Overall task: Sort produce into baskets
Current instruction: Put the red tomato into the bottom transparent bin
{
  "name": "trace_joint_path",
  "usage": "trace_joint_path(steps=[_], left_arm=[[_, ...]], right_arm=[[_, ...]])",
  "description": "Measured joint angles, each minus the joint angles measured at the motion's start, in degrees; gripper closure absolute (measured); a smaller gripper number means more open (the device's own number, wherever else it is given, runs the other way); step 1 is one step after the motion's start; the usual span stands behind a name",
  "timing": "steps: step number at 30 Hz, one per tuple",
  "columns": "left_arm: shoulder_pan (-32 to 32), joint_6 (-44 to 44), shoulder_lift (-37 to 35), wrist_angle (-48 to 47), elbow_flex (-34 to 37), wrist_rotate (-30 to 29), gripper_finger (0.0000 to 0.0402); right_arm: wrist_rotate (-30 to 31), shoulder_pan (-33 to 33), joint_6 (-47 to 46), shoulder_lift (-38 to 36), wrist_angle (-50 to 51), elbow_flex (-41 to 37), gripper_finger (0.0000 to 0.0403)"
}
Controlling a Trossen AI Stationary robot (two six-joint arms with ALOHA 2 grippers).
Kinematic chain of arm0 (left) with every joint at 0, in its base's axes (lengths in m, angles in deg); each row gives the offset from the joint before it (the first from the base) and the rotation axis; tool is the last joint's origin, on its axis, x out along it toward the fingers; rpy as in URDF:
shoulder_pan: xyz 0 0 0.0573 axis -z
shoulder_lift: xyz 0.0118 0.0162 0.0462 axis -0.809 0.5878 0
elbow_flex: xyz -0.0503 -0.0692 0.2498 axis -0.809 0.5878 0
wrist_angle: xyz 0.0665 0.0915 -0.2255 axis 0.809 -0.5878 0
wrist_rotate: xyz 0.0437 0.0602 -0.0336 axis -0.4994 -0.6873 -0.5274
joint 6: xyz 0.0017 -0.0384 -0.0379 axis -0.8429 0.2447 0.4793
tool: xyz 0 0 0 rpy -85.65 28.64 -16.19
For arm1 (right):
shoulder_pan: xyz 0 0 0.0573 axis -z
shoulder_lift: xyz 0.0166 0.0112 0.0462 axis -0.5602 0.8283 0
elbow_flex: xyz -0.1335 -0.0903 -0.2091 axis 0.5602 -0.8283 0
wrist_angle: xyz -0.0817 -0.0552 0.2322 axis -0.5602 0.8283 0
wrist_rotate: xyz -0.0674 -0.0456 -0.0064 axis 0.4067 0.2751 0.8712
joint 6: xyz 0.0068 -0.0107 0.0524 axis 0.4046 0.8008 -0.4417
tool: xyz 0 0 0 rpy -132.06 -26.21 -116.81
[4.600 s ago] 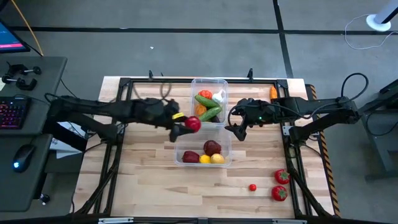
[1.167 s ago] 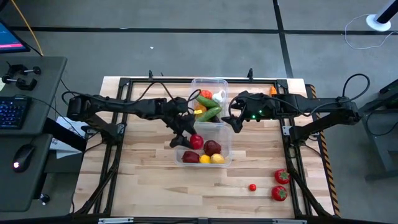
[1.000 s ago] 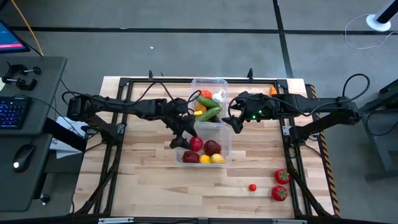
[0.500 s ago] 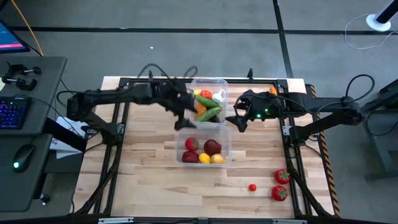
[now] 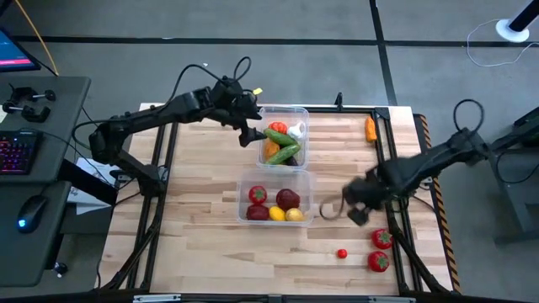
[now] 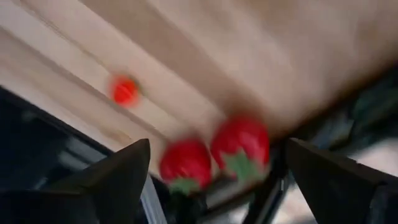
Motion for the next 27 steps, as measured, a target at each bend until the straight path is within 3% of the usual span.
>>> trace_joint_path(steps=[6,15,27], left_arm=[[-0.17,-0.19,0.0,0.59,0.02,0.03,0.0009],[-0.15,-0.96,0.0,0.81,0.02,0.01,0.0009],[-0.15,-0.8,0.0,0.81,0.02,0.01,0.0009]], right_arm=[[-11.69,-6.21,-11.49,0.0,-6.34,-11.58,0.0037],[-12.17,-9.11,-14.86,2.01,-9.41,-14.19,0.0037],[-12.55,-11.04,-3.54,12.62,-12.12,-14.19,0.0037]])
